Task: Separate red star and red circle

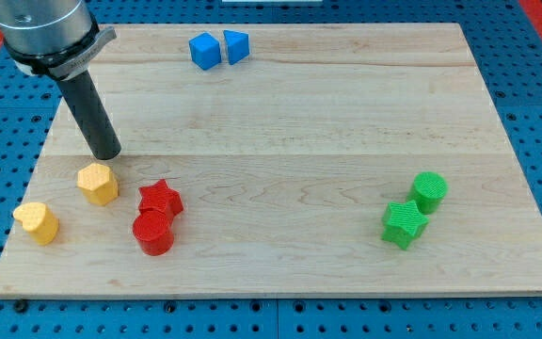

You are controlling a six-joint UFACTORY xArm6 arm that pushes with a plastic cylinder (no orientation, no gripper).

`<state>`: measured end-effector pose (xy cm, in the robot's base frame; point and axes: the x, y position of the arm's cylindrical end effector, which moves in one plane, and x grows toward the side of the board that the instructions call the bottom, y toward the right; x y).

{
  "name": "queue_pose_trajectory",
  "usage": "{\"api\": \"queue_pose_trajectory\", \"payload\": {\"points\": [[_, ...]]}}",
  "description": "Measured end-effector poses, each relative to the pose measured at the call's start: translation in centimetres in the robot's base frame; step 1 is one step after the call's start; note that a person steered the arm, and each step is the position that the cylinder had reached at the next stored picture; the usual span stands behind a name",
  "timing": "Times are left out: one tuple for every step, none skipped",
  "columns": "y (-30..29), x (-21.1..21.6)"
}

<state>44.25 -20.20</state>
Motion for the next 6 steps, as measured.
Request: {"api": "queue_pose_trajectory", "payload": {"points": [[0.2,0.0],[0.0,3.8],[-1.0,8.3],[2.6,6.9],[6.5,8.0],[7.2,2.7]]}}
